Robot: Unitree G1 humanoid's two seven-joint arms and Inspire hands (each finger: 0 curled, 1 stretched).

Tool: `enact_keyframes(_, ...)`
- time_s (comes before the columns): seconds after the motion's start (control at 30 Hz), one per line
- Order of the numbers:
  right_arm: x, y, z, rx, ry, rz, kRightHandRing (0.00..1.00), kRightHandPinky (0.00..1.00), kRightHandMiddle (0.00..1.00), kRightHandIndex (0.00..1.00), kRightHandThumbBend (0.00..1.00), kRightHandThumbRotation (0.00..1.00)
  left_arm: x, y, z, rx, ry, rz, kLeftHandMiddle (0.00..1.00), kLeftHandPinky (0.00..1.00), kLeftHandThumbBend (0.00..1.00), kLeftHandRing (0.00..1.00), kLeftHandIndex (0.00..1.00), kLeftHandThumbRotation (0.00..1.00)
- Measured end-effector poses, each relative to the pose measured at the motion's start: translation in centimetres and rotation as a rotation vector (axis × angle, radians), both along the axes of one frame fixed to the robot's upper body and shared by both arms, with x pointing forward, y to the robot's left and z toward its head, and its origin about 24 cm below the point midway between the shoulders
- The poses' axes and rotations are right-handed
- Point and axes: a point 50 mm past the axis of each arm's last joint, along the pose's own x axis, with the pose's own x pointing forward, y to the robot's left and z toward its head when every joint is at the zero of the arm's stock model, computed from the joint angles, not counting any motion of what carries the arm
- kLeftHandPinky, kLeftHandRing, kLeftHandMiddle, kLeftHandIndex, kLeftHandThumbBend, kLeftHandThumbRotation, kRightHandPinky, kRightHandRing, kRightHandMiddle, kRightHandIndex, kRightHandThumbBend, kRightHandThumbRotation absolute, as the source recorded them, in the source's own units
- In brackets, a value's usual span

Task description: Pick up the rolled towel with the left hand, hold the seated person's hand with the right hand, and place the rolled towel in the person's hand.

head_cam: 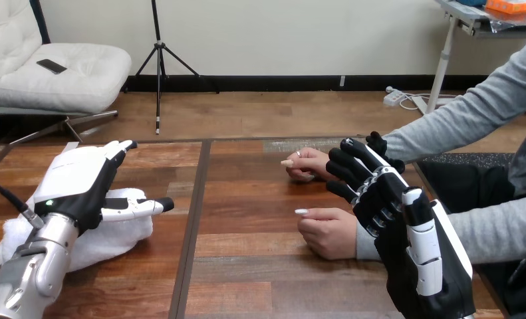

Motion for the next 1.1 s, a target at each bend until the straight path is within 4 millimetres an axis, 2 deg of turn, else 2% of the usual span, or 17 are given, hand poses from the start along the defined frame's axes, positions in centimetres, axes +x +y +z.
enact_keyframes(1.1, -0.02, -0.18, 0.07, -0.004, -0.007, -0.007, 0.88, 0.83, 0.87, 0.86, 0.62, 1.00, -0.11, 0.53, -0.97, 0.114, 0.079, 0.067, 0.96, 0.92, 1.00, 0.95, 0.94, 0.69)
